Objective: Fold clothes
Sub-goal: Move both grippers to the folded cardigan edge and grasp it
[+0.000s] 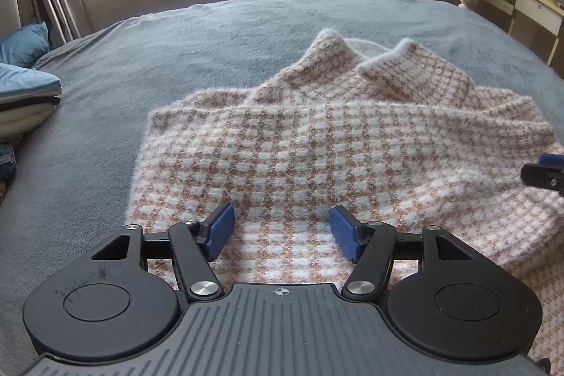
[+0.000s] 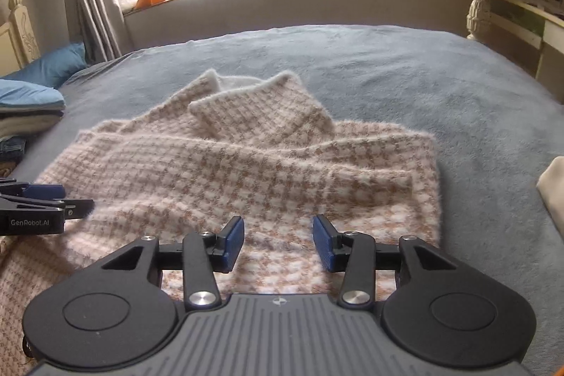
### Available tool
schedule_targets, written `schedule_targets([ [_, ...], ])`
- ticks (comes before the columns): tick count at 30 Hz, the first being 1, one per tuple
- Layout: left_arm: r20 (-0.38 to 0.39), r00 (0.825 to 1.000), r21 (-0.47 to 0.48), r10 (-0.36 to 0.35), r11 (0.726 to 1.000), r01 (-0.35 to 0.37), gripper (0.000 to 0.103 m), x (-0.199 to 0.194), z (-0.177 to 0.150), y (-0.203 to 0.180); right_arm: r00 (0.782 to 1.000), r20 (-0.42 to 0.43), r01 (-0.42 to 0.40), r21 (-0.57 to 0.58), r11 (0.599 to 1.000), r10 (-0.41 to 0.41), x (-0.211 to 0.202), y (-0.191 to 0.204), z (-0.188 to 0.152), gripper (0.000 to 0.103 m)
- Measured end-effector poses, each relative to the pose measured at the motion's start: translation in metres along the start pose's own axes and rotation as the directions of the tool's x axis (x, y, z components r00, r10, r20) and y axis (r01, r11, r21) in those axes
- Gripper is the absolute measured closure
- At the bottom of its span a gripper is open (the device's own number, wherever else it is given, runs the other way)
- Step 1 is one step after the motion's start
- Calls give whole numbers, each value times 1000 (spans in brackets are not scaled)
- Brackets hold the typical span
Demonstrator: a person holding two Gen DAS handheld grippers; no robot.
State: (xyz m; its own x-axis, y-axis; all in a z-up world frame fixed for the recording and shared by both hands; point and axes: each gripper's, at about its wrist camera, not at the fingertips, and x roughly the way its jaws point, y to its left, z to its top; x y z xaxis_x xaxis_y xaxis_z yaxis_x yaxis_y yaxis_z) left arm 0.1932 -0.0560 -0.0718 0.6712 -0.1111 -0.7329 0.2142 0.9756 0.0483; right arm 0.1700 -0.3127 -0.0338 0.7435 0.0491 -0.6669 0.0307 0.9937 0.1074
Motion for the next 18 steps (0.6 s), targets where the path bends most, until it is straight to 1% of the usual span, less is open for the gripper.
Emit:
schedule_targets([
  [2,4,1000,-2,-4,1000,4,40,0,1,1,1000,10,20,29,999,-21,-3,-3,5,56],
  [4,9,1000,-11,-17,1000,17,40,-2,2,3,1000,15,21,50,999,-21,-3,-6,11,56],
  [6,33,999,-31,-41,999,42,39,-6,4,9,1000,19,16,68,998,-17,-1,-8,18,56],
  [8,88,994,-43,-66,997,70,39,-10,9,15,1000,22,6,84,996,-8,1,-10,26,56],
  [10,148,986,-33,-80,996,86,38,-11,18,19,999,31,-18,84,996,15,4,-9,36,56],
  [13,194,976,-23,-96,994,103,38,-2,38,23,998,39,-56,70,996,54,14,-5,54,56],
  [15,183,974,-72,-136,986,151,38,12,58,29,996,29,-91,79,993,89,27,-1,67,57],
  [17,161,968,-120,-193,970,213,38,30,78,36,992,17,-123,84,989,122,41,4,80,59],
  [18,156,966,-125,-207,966,227,38,38,87,36,991,6,-137,81,987,137,49,7,87,60],
])
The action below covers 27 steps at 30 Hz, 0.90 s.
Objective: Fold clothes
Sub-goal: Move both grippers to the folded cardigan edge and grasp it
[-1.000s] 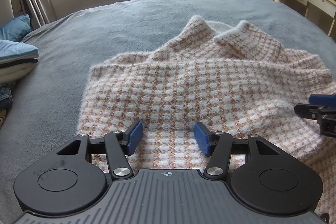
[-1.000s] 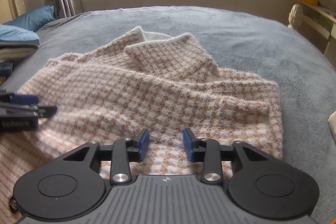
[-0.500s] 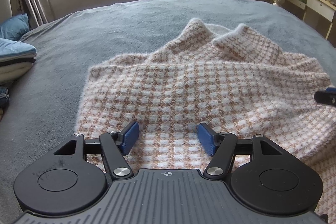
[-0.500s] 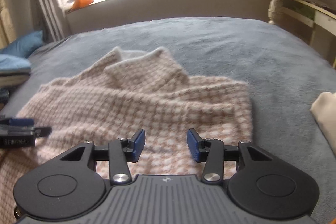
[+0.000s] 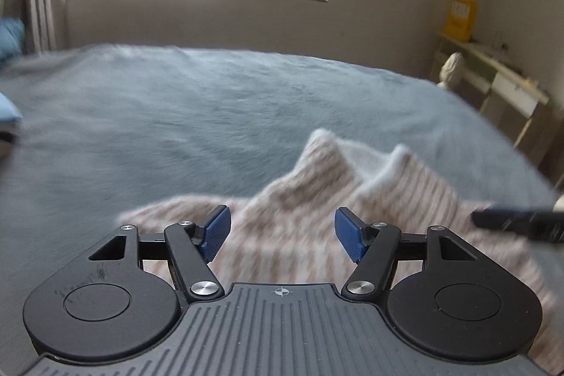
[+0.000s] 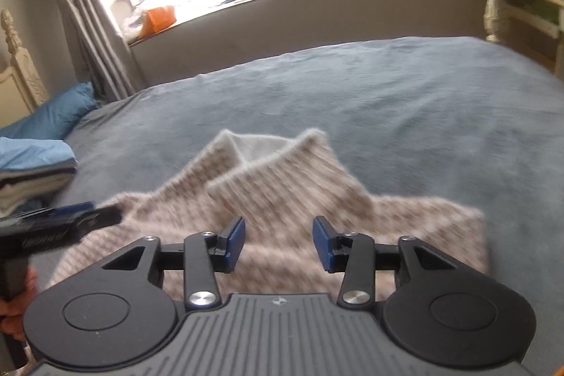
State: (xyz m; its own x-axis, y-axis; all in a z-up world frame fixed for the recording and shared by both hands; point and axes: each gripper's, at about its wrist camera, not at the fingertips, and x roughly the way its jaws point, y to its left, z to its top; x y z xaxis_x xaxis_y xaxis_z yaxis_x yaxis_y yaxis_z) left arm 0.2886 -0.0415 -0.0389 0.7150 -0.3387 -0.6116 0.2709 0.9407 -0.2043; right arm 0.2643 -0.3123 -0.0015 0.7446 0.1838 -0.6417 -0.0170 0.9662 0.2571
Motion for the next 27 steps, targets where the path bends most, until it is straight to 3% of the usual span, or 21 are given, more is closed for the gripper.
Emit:
schedule_targets([
  [5,-18,1000,41,-18,999,19,38,45,31,-6,994,-64,-87,29,996,88,44,11,21,70],
  [12,-126,991,-93,-52,995,40,38,98,47,2,979,-148,-126,125,984,144,92,10,21,77],
  [17,-178,980,-168,-85,984,55,43,122,50,3,972,-147,-154,174,973,181,99,0,14,81],
  [19,-181,978,-205,-104,977,66,53,125,49,5,970,-144,-166,199,966,197,100,-4,12,82],
  [27,-198,975,-299,-106,953,43,52,139,58,6,966,-144,-180,233,956,216,99,-8,13,82],
])
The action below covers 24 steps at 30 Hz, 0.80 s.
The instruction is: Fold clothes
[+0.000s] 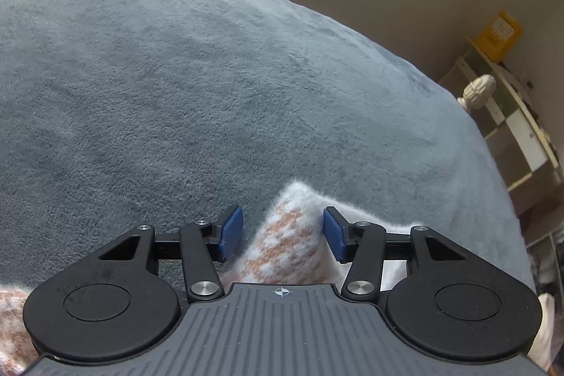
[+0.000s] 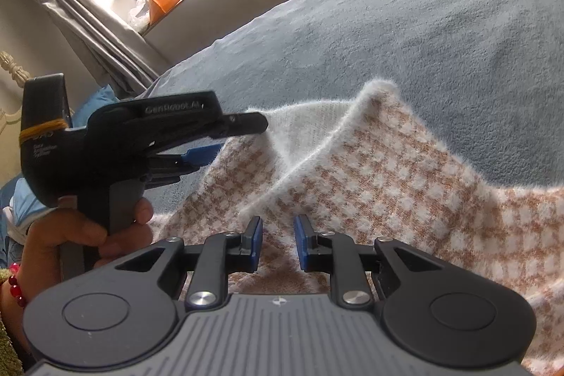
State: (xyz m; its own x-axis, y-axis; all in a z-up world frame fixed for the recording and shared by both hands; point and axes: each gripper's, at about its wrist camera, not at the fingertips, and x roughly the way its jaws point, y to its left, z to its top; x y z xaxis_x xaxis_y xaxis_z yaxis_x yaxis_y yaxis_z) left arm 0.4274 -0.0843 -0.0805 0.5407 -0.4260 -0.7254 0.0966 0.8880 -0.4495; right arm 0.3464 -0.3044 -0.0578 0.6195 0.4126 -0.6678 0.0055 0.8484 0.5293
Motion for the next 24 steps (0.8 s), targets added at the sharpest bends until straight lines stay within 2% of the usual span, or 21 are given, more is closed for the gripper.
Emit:
schedule_targets([
  [3,-31,1000,-46,1,999,-3,49,7,2,-1,1000,6,-6,11,1000,6,0,-2,-1,82],
  [5,-25,1000,-49,16,999,-17,52,9,1,-4,1000,8,-9,16,1000,9,0,-3,-1,82],
  [7,-16,999,-19,40,999,-40,72,9,-1,-10,1000,9,-7,16,1000,7,0,-2,-1,82],
  [8,-12,999,0,53,999,-53,78,8,-2,-13,1000,9,-6,15,1000,6,0,-2,-1,82],
  [9,-5,998,15,55,998,-55,90,6,-3,-15,1000,9,-4,14,1000,4,0,-1,-1,82],
  [10,4,999,27,48,998,-48,92,3,-4,-17,1000,10,-3,13,1000,3,0,-1,-2,82],
  [14,74,997,58,-35,998,30,95,-27,-12,-23,1000,16,-4,22,1000,4,-1,-1,-2,82],
  [17,136,981,127,-136,985,118,95,-62,-28,-29,1000,25,-12,28,1000,11,-5,-1,-4,82],
  [24,153,945,376,-289,901,214,95,-123,-86,-33,997,56,-65,59,996,62,-30,-5,-15,80],
])
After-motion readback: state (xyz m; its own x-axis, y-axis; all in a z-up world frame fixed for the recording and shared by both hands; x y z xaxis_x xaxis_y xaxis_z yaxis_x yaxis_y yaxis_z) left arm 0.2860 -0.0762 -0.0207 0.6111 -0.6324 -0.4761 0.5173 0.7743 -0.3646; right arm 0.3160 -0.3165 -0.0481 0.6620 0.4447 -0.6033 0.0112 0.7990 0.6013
